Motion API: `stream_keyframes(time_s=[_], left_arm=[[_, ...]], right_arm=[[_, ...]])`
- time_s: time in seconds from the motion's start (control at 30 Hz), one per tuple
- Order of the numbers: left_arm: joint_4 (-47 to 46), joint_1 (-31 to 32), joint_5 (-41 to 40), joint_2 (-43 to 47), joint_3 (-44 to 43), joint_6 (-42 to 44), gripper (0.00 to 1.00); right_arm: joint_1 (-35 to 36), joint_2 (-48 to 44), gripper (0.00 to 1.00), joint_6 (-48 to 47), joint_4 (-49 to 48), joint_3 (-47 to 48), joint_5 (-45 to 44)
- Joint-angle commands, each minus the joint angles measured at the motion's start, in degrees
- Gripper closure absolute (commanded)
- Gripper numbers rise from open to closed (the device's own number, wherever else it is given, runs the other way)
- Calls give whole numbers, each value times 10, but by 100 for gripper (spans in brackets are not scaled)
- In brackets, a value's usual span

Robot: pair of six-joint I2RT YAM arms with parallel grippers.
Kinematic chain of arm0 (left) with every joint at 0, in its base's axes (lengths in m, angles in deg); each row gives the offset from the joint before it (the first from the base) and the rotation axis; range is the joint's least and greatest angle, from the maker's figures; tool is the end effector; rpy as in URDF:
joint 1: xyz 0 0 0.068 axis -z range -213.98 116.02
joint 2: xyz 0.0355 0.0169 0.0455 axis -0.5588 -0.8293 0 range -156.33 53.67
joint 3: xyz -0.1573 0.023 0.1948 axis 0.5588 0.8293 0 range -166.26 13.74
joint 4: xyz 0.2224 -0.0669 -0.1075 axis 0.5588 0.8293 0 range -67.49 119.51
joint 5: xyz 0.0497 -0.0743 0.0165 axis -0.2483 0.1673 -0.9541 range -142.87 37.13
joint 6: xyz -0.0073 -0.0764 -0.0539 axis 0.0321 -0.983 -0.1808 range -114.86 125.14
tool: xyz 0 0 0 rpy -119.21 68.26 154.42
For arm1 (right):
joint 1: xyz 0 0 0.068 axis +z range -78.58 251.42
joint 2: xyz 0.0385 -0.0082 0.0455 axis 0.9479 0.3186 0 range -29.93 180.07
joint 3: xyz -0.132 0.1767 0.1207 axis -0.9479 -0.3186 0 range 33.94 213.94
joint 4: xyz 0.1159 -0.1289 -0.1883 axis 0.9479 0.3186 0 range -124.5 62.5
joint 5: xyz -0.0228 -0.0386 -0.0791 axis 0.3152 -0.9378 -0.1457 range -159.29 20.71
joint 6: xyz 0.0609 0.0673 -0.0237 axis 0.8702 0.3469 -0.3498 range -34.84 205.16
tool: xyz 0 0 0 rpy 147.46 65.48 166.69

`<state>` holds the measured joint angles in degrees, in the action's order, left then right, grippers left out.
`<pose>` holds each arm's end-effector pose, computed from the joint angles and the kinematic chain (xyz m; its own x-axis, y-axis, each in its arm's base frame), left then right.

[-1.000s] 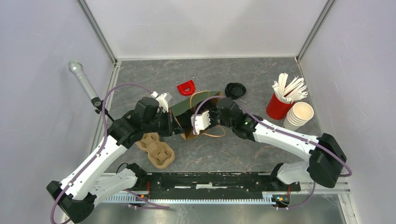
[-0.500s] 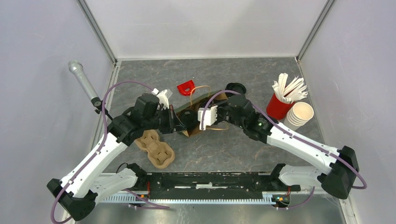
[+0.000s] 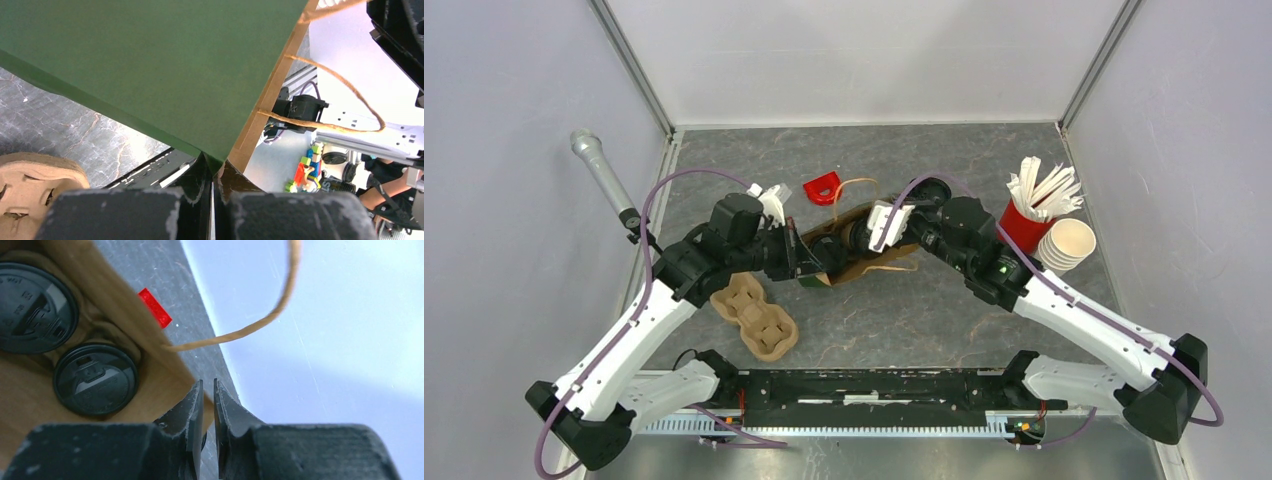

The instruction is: Pack the takeout coffee

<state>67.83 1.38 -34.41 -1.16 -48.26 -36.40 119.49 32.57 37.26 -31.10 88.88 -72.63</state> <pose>0.1735 -0.1559 0.3052 -0.8758 -0.1500 -0.4588 0.2287 0.7082 -0.6679 0.2102 0.2265 0.3259 0.4374 -0.6215 -0.6499 -0.5666 0.3707 -0.7359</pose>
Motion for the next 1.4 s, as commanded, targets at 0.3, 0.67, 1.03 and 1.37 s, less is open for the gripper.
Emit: stream_keyframes(time_s=[0.3,0.67,1.03,1.37], left_arm=[[16,-32,-5,-7,-39,-54,98],[54,-58,-32,-16,-59,-89,98],[83,-91,-39,-34,-80,-129,98],[90,-124,-22,-47,-90,-150,98]], right_arm=[[-16,-11,77,191,-83,32,-127],[-39,20,73,339,4,90,-144],[-82,36,68,423,65,135,-122],[-129,115,54,547,242,289,40]])
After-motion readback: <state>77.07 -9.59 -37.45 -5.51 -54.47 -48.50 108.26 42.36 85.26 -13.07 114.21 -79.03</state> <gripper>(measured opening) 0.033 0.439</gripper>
